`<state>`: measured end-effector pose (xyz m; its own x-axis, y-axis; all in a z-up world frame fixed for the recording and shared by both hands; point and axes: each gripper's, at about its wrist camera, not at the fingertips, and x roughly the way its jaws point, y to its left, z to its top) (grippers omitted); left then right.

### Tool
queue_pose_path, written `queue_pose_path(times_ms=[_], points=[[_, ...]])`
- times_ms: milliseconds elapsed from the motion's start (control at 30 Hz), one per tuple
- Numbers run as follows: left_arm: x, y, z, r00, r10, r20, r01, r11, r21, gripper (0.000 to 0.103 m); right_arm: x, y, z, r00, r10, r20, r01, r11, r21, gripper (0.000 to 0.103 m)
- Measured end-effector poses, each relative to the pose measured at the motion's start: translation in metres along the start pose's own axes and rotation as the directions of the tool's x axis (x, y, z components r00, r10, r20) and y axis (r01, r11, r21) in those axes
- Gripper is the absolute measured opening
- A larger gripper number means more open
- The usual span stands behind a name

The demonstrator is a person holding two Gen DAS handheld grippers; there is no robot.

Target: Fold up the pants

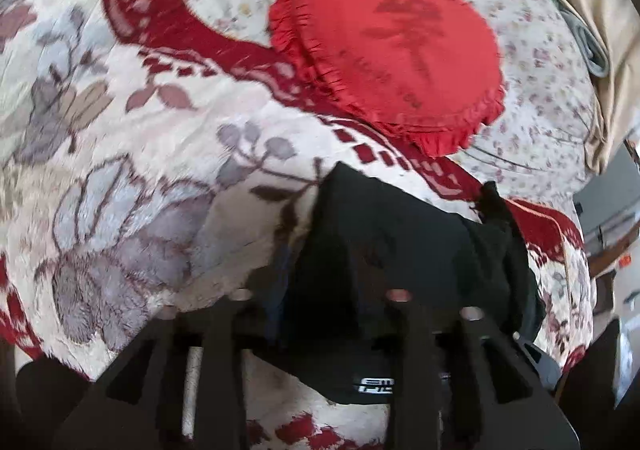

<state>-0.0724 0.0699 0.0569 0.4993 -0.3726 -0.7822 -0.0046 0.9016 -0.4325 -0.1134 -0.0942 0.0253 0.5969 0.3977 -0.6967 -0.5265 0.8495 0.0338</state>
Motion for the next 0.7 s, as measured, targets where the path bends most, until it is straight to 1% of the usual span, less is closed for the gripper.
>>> queue_pose_path(times_ms=[33, 67, 100, 200, 267, 300, 333, 367, 400, 500, 600, 633, 667, 700], points=[[0.000, 0.003, -0.001, 1.000, -0.006, 0.008, 0.006, 1.000, -0.020, 0.063, 0.002, 0.002, -0.002, 1.000, -0.010, 0.001, 0.010, 1.000, -0.019, 0.047], [0.000, 0.006, -0.001, 1.000, -0.016, 0.016, 0.017, 0.999, -0.035, 0.067, 0.004, 0.004, -0.004, 1.000, -0.017, 0.007, 0.017, 0.999, -0.033, 0.049], [0.000, 0.007, -0.001, 0.999, -0.026, 0.023, 0.027, 0.999, -0.047, 0.070, 0.007, 0.005, -0.006, 0.999, -0.031, 0.010, 0.032, 0.999, -0.043, 0.049], [0.010, 0.003, 0.002, 1.000, -0.012, 0.010, 0.012, 0.999, -0.033, 0.070, 0.024, 0.002, -0.011, 0.997, -0.072, -0.032, 0.070, 0.996, -0.054, 0.049], [0.023, -0.003, 0.005, 1.000, 0.001, -0.016, -0.001, 1.000, -0.009, 0.070, 0.033, -0.005, -0.014, 0.997, -0.064, -0.047, 0.062, 0.997, -0.036, 0.045], [0.030, -0.007, 0.005, 0.999, -0.010, -0.032, 0.010, 1.000, -0.001, 0.070, 0.035, -0.007, -0.015, 0.997, -0.061, -0.039, 0.059, 0.998, -0.038, 0.040], [0.033, -0.009, 0.005, 0.999, -0.032, -0.034, 0.032, 0.999, 0.000, 0.068, 0.035, -0.009, -0.015, 0.999, -0.044, -0.028, 0.043, 0.998, -0.039, 0.031], [0.033, -0.010, 0.006, 0.998, -0.057, -0.029, 0.056, 0.998, -0.004, 0.052, 0.034, -0.010, -0.014, 0.999, -0.033, -0.023, 0.032, 0.999, -0.034, 0.024], [0.032, -0.014, 0.007, 0.996, -0.080, -0.029, 0.080, 0.997, -0.001, 0.041, 0.031, -0.012, -0.012, 1.000, 0.001, -0.014, -0.001, 1.000, -0.014, 0.011], [0.018, -0.025, 0.008, 0.993, -0.120, 0.010, 0.119, 0.992, 0.041, 0.033, 0.014, -0.012, -0.004, 0.999, 0.039, 0.023, -0.039, 0.999, 0.020, 0.006], [-0.007, -0.030, 0.003, 0.986, -0.165, 0.028, 0.163, 0.984, 0.073, 0.029, -0.002, -0.013, 0.000, 0.995, 0.097, 0.040, -0.099, 0.993, 0.071, 0.005], [-0.014, -0.029, 0.000, 0.986, -0.164, 0.036, 0.160, 0.983, 0.085, 0.020, -0.006, -0.011, 0.000, 0.992, 0.123, 0.040, -0.126, 0.989, 0.084, 0.005], [-0.019, -0.027, -0.003, 0.988, -0.147, 0.046, 0.142, 0.986, 0.091, 0.014, -0.008, -0.009, -0.001, 0.990, 0.138, 0.036, -0.140, 0.986, 0.086, 0.005], [-0.022, -0.021, -0.008, 0.993, -0.112, 0.048, 0.108, 0.990, 0.089, 0.014, -0.010, -0.004, -0.002, 0.988, 0.149, 0.032, -0.151, 0.985, 0.082, 0.005]])
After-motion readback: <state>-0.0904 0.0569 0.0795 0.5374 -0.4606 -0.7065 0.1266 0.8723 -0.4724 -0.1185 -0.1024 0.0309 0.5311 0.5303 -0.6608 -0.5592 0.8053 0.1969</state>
